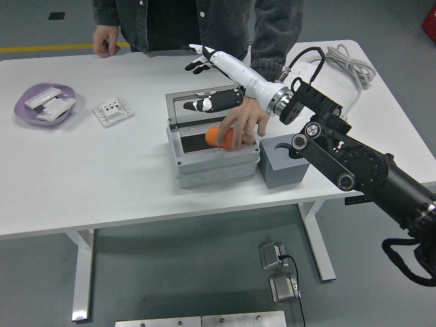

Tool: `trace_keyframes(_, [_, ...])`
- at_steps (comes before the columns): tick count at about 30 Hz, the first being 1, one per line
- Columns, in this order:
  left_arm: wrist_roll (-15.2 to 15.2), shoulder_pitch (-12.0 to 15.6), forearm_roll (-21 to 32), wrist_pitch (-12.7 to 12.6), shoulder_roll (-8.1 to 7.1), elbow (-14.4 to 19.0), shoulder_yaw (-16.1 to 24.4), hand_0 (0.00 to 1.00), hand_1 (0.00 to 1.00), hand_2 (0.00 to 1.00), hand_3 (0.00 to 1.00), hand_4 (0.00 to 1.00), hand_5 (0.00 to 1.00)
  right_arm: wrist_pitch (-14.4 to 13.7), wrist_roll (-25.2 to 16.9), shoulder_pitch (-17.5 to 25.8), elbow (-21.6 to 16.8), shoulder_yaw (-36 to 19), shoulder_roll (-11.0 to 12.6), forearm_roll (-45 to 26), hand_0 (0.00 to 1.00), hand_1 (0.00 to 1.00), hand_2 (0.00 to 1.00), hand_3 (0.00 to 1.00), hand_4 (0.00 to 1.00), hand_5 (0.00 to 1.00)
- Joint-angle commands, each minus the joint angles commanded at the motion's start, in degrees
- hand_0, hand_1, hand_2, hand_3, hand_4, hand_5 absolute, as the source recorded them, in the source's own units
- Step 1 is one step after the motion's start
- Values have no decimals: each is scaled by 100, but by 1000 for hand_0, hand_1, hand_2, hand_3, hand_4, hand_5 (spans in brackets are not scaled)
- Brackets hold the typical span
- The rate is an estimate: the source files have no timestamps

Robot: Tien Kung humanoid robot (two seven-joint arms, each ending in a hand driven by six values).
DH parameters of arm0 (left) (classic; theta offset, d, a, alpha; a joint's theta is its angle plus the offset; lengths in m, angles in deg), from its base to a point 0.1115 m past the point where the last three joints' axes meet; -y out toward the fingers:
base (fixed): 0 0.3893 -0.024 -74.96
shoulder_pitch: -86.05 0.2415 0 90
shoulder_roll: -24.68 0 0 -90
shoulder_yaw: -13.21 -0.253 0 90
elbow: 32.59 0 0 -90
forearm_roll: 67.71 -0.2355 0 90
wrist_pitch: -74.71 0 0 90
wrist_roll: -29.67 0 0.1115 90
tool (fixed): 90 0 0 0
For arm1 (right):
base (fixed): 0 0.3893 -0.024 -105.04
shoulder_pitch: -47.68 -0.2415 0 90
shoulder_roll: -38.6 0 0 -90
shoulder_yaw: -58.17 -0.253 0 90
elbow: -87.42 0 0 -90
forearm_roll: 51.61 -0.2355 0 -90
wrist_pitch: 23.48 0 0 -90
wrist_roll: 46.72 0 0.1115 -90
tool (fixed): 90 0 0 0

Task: Pick up the cylinder from the cube,place it in the box,flap close box

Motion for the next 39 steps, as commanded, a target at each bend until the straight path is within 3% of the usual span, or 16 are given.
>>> trace_keyframes(13, [11, -90, -130, 8, -58, 0, 63, 661, 651, 604, 677, 649, 199, -4, -94, -560, 1638, 82, -557, 162, 840, 726, 729, 888, 963, 323])
trace_keyframes(20, [8, -114, -186, 17, -67, 0, 81, 662, 651, 604, 677, 649, 199, -42, -143, -534, 2233, 218, -626, 99, 840, 728, 730, 885, 962, 335])
trace_keyframes(26, [4, -81, -131, 22, -44, 0, 26, 662, 651, 604, 676, 649, 199, -90, -107, -383, 1945, 502, -459, 77, 841, 728, 731, 881, 963, 348])
trace_keyframes(39, [-61, -22, -65, 49, -16, 0, 13, 662, 651, 604, 677, 650, 199, -204, 87, -117, 469, 1072, 233, 217, 845, 724, 730, 878, 970, 375])
